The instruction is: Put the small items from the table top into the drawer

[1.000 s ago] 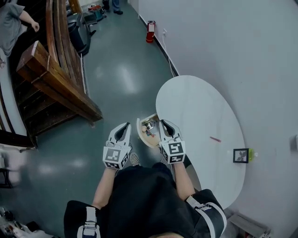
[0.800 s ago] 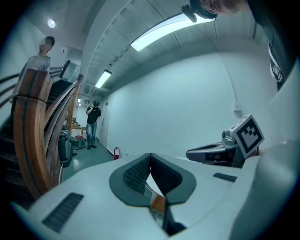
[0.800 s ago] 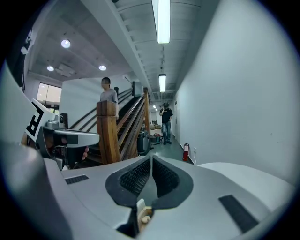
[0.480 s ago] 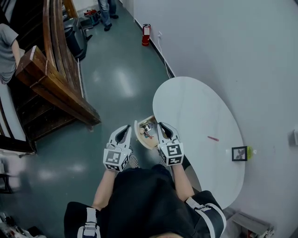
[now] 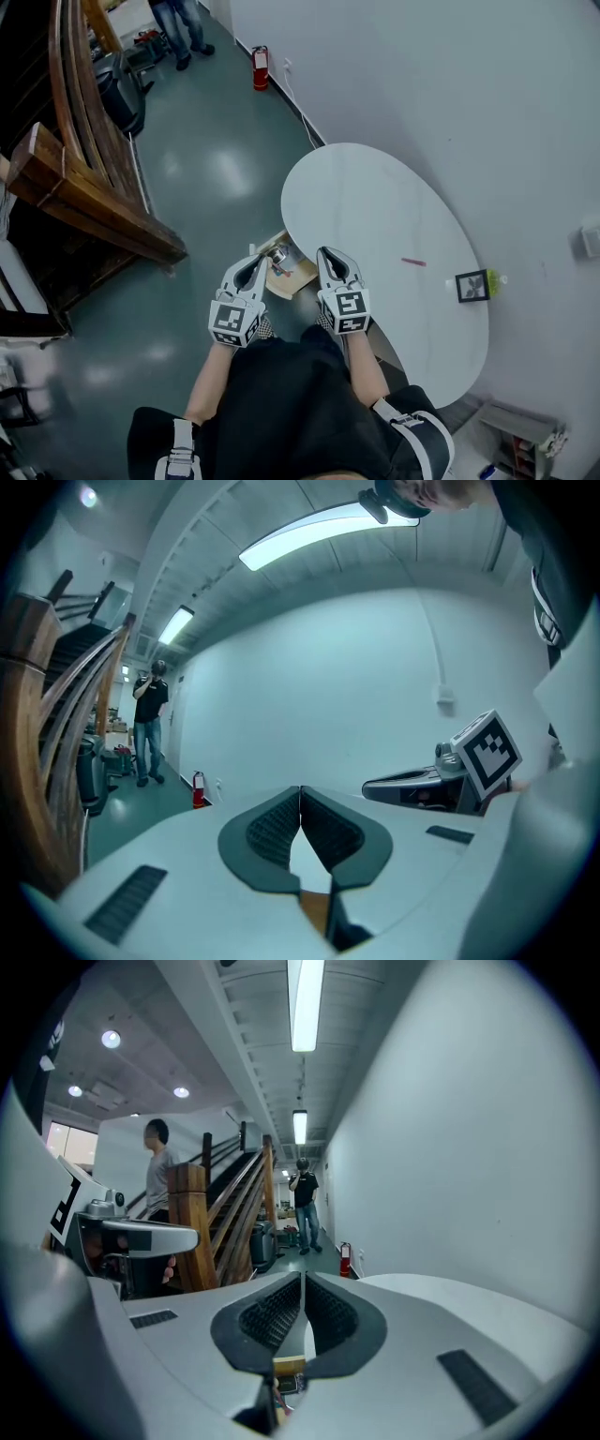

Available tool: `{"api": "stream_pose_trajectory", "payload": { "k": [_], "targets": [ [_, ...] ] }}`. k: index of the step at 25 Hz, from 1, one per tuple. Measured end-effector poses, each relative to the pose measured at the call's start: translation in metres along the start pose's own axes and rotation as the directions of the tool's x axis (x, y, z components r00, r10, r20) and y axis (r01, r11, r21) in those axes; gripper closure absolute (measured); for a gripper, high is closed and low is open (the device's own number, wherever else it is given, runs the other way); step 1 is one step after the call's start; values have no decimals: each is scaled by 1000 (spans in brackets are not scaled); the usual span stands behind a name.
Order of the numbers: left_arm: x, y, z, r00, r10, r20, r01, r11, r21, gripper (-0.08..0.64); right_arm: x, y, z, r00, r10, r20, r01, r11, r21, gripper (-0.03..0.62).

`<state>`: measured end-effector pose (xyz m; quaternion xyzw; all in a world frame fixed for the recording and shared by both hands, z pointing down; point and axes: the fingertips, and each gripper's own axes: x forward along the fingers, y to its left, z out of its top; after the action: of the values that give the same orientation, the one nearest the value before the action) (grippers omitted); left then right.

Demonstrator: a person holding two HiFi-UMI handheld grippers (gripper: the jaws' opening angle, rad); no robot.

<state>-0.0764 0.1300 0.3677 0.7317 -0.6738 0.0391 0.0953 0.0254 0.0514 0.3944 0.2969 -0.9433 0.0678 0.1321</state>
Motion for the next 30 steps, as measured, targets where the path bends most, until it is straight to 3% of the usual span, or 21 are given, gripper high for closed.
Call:
{"api": "stream_pose_trajectory", "payload": {
  "k": [5,10,22,30],
  "targets": [
    [31,-38,-4,994,-105,-29,106,994,8,540,-26,-44,-16,994,-105,-17,105,994,40,552],
    [66,-84,-11,975,-214,-59,214,977,6,540,-59,-93,-34,976,-213,-42,216,973,82,552],
    [141,-189,-33,892,-431,-135,436,900,9,540,-145,-202,-82,887,-448,-114,462,873,158,552],
    [176,-243,-47,839,-513,-183,523,853,8,540,-181,-248,-111,840,-518,-160,542,817,197,552]
  ]
}}
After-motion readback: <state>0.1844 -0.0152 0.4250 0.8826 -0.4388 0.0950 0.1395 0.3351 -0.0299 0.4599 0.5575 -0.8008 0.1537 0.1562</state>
